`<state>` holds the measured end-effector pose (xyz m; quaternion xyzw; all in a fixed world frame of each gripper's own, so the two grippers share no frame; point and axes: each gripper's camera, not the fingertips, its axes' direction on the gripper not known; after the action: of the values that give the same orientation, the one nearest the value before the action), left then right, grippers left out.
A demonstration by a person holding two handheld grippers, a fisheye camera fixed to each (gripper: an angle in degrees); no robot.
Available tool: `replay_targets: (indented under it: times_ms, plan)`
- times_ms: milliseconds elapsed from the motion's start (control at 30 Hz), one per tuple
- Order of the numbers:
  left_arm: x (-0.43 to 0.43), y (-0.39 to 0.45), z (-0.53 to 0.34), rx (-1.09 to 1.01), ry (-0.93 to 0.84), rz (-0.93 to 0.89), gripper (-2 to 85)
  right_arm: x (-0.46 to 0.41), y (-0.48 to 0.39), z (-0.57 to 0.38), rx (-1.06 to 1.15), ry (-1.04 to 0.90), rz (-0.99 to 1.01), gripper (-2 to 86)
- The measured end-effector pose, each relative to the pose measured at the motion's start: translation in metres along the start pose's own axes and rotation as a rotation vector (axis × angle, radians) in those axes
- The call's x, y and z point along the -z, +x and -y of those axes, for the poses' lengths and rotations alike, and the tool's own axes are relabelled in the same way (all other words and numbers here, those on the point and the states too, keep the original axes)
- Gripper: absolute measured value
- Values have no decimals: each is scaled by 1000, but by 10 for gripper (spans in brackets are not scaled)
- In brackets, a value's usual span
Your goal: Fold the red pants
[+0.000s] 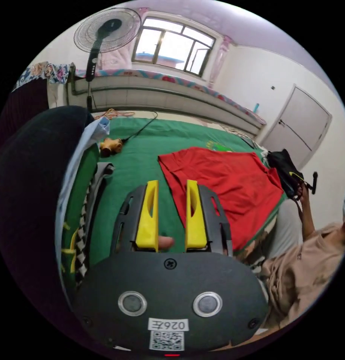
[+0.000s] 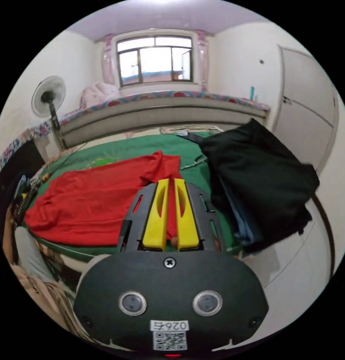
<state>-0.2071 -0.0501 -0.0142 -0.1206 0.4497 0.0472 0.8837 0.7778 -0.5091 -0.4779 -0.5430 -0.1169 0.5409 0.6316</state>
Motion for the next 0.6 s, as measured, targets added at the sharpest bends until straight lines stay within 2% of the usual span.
replay_targets:
  times_ms: [133,333,400,533,600]
  plan:
    - [-69,-17,46,70,-93,-8,172,-64,-42,50,125,-48,-101,-13]
    - [-158,-61,95,228,-197,-10,252,-189,-26,123,68,-153,-59,27]
    - [-173,-72,104,276,-208,-23,255,-227,-10,140,-1,-172,-47,66]
    - [-190,-74,122,238,-262,-24,242,-281,13,156,-87,-259,-29,117]
    - [-197,-63,128,181,-307,-22,227,-322,20,152,-135,-387,100,120]
